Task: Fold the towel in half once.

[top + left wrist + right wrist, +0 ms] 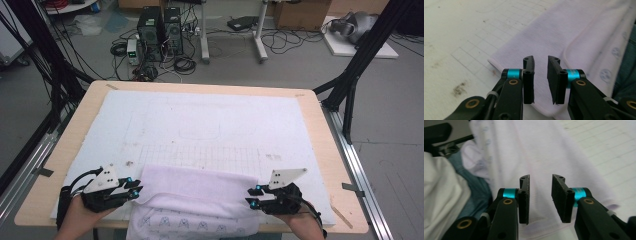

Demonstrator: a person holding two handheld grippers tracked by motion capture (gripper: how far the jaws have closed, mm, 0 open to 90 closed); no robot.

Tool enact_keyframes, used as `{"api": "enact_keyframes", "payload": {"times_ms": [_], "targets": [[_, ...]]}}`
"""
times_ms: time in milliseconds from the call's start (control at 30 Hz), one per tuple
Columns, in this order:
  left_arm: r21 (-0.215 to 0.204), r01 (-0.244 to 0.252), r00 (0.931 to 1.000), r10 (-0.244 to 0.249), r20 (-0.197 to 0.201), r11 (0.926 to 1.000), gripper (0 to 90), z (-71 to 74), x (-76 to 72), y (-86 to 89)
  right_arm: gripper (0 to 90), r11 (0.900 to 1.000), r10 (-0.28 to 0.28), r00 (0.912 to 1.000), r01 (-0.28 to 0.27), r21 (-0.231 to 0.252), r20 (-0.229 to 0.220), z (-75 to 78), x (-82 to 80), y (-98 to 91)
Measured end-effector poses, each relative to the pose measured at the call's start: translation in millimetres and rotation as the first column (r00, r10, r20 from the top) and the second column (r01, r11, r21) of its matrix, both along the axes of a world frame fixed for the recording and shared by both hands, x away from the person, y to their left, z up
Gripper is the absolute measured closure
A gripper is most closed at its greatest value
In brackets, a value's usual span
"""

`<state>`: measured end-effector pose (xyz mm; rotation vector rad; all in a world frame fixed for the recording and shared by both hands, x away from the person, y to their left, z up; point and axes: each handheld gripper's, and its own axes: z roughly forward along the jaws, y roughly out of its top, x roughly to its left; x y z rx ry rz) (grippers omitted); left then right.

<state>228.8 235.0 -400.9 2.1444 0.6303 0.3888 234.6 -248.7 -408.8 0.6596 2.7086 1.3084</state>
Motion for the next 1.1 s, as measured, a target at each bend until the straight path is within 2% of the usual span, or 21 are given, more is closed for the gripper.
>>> {"api": "enact_keyframes", "payload": {"times_ms": [67,167,300,333,367,467,500,567,633,667,700,733,767,800,833,867,967,1100], "targets": [[0.007,-0.015,0.9999,0.015,0.001,0.9999,71.5,-2.5,12.5,-3.9,64.6,0.9993,-0.035,0.9993,0.035,-0.016,0.013,0.8,8.2,-1.5],[0.038,-0.05,0.9987,0.05,0.005,0.998,70.3,-8.4,34.7,-9.1,61.2,0.9946,-0.094,0.9953,0.095,-0.042,0.023,-0.9,24.4,-5.3],[0.064,-0.105,0.9934,0.108,-0.039,0.9924,69.7,-21.2,62.9,-9.9,54.9,0.9883,-0.138,0.9901,0.139,-0.062,0.029,-7.4,44.8,-7.2],[0.069,-0.116,0.9914,0.12,-0.053,0.9908,68.1,-24.4,68.2,-9.0,54.2,0.9885,-0.14,0.9899,0.141,-0.055,0.022,-10.1,49.5,-7.6],[0.077,-0.119,0.9903,0.124,-0.063,0.99,65.8,-26.9,72.3,-8.0,53.6,0.9873,-0.146,0.9892,0.147,-0.06,0.014,-12.8,53.4,-7.8],[0.058,-0.113,0.984,0.119,-0.132,0.992,55.6,-33.0,82.2,-7.0,48.5,0.9867,-0.147,0.9891,0.146,-0.072,-0.012,-20.4,62.8,-7.5],[0.059,-0.115,0.9818,0.123,-0.145,0.9915,53.3,-34.9,84.2,-7.5,47.1,0.9855,-0.152,0.9881,0.15,-0.079,-0.024,-22.2,64.7,-7.2],[0.054,-0.097,0.9792,0.105,-0.174,0.9939,48.7,-38.0,86.9,-8.9,45.0,0.9855,-0.154,0.9872,0.15,-0.079,-0.042,-25.7,69.2,-8.1],[0.046,-0.079,0.9808,0.085,-0.175,0.9958,48.9,-38.2,85.7,-10.2,44.6,0.9872,-0.144,0.987,0.139,-0.079,-0.07,-28.8,71.7,-8.0],[0.044,-0.058,0.9819,0.065,-0.178,0.9974,55.6,-37.7,84.8,-10.4,45.8,0.9882,-0.138,0.9869,0.132,-0.078,-0.083,-30.7,72.1,-7.3],[0.049,-0.058,0.9835,0.065,-0.169,0.9971,63.1,-37.5,83.2,-12.0,49.0,0.9889,-0.131,0.9882,0.124,-0.082,-0.08,-32.0,72.2,-7.0],[0.056,-0.053,0.9853,0.061,-0.16,0.9971,64.8,-37.1,81.9,-13.3,52.8,0.9884,-0.131,0.9894,0.125,-0.086,-0.063,-31.9,71.2,-7.3],[0.061,-0.049,0.9868,0.057,-0.151,0.997,71.6,-36.6,80.5,-14.3,61.0,0.9897,-0.123,0.9901,0.117,-0.082,-0.067,-31.9,71.3,-7.3],[0.071,-0.052,0.989,0.061,-0.134,0.9961,78.0,-35.8,78.8,-16.1,73.6,0.9924,-0.103,0.9912,0.097,-0.076,-0.083,-32.0,70.9,-6.8],[0.066,-0.054,0.9884,0.062,-0.138,0.9963,82.1,-35.4,78.8,-16.4,78.4,0.9951,-0.063,0.9956,0.058,-0.081,-0.07,-32.2,69.5,-4.6],[0.065,-0.055,0.9879,0.063,-0.142,0.9964,84.0,-34.8,79.5,-15.9,82.7,0.9954,-0.044,0.9977,0.039,-0.088,-0.051,-31.5,69.0,-3.1],[0.053,-0.087,0.9875,0.093,-0.127,0.9948,85.5,-33.5,82.8,-14.0,85.8,0.9945,-0.048,0.9974,0.043,-0.096,-0.054,-28.3,71.8,-2.6],[0.041,-0.141,0.9866,0.144,-0.077,0.9891,86.3,-23.6,94.1,-15.7,87.1,0.9914,-0.054,0.998,0.049,-0.121,-0.034,-19.1,83.3,-1.1]]}}
